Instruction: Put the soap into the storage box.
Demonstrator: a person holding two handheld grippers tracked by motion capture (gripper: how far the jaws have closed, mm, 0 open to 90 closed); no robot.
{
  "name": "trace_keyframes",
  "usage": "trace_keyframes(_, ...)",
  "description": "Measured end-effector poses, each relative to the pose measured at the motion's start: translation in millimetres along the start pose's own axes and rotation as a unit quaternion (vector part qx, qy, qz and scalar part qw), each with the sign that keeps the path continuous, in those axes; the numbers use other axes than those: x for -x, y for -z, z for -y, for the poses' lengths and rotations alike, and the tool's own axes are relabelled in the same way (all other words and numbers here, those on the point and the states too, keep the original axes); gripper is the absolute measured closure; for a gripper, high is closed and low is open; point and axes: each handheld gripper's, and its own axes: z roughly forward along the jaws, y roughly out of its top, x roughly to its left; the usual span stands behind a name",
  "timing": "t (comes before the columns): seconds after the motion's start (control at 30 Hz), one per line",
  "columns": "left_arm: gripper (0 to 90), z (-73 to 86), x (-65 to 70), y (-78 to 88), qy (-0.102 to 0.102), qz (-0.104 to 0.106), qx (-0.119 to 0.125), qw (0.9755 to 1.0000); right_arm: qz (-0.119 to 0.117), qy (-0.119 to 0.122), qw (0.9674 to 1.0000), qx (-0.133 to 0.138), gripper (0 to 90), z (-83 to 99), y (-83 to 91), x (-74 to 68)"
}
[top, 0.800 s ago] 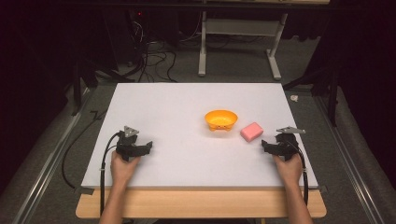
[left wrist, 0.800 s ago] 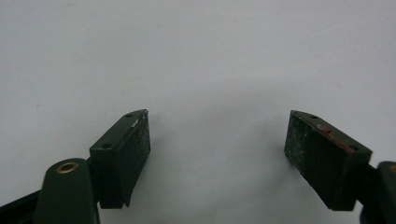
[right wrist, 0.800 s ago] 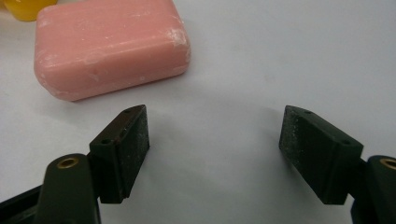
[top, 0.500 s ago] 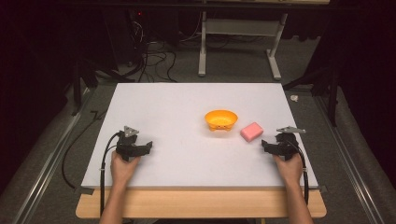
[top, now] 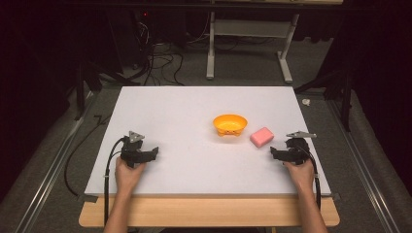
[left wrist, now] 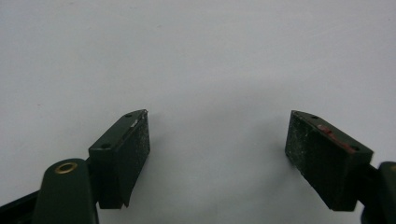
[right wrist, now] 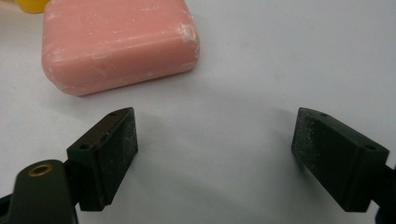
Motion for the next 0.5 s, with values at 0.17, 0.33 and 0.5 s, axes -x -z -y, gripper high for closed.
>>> trace_keyframes(0.17, 22.4, 0.0, 0.1, 0.1, 0.0, 0.0, 0.0, 1.0, -0.001, 0.001, 1.0, 0.004, 14.3, 0.6, 5.3, -1.0)
trace_keyframes(0.33, 22.4, 0.0, 0.0, 0.0, 0.0, 0.0, 0.0, 1.0, -0.003, 0.004, 0.9997, 0.026, 13.8, -1.1, 13.3, -3.5)
trace_keyframes(0.5, 22.4, 0.0, -0.1, 0.0, 0.0, 0.0, 0.0, 1.0, -0.008, 0.003, 0.9991, 0.041, 12.8, -4.2, 18.8, -6.3)
